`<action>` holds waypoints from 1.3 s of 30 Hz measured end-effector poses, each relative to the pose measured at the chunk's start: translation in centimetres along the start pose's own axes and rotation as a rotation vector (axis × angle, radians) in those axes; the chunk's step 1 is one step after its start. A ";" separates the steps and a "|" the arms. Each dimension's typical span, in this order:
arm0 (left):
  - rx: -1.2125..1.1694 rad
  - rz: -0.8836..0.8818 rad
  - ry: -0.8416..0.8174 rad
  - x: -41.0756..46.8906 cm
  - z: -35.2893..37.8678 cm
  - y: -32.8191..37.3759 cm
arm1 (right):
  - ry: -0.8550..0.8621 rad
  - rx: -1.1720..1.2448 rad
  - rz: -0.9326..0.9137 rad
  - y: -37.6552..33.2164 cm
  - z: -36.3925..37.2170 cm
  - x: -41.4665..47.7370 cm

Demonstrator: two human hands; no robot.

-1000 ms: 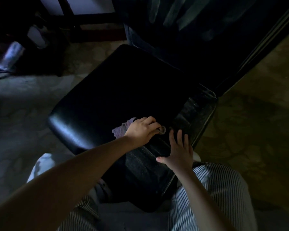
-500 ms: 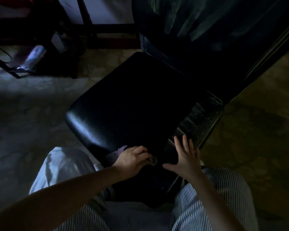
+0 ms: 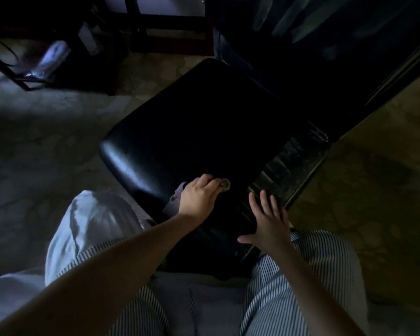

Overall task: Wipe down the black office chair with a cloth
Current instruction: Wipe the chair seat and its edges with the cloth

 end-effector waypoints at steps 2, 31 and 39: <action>0.006 0.033 0.020 -2.0 -0.2 0.3 | 0.004 0.014 -0.003 -0.1 0.0 0.0; -0.144 -0.305 -0.035 4.3 3.0 9.8 | 0.186 0.372 0.058 4.9 -2.0 0.1; -0.084 0.165 -0.073 1.6 3.1 11.9 | 0.162 0.294 0.003 6.1 -2.7 1.2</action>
Point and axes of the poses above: each hand's wrist, its own x-axis towards the middle knuckle, its own z-axis out of the palm, y = z × x, the point moved 4 cm from there along x, towards the middle knuckle, and after that the axes turned 12 degrees about x, right-handed, at the moved point
